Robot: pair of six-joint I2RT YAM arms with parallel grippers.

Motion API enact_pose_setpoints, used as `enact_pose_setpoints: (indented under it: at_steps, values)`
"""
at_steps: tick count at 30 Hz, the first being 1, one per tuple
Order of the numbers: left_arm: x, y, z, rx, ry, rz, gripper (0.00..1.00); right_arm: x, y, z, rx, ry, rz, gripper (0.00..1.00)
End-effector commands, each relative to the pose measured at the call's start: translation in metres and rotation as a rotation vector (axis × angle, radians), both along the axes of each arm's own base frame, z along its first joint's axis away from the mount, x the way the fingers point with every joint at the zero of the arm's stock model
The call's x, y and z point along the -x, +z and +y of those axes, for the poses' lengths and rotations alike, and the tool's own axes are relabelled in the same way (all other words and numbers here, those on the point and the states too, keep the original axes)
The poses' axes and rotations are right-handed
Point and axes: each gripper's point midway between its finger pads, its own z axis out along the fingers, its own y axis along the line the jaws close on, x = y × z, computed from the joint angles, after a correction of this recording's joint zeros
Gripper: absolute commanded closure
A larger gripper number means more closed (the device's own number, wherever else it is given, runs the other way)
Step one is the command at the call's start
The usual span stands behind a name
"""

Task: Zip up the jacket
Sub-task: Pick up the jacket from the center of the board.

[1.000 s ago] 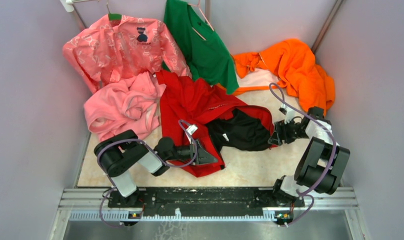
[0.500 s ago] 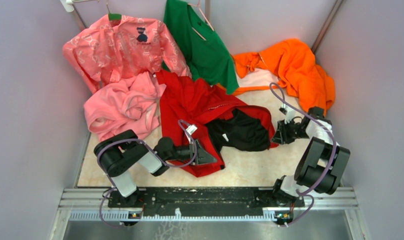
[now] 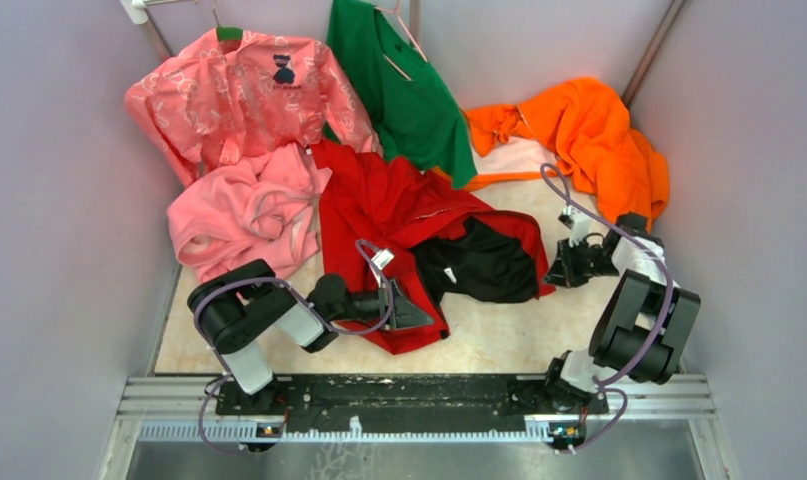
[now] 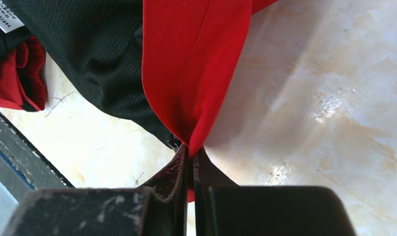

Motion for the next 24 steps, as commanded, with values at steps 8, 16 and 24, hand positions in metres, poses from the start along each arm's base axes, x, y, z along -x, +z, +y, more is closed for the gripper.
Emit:
enact_pose_setpoints:
  at_steps: [8, 16, 24]
  values:
    - [0.000, 0.026, 0.001, 0.111, -0.009, -0.093, 1.00, -0.015, 0.005, -0.006, 0.004, -0.003, -0.031, 0.72]
    - [-0.001, 0.026, 0.000, 0.109, -0.011, -0.093, 1.00, -0.017, 0.000, -0.008, 0.007, -0.007, -0.021, 0.63]
    - [-0.001, 0.026, 0.000, 0.108, -0.012, -0.091, 1.00, -0.018, -0.006, -0.010, 0.006, -0.008, 0.001, 0.59]
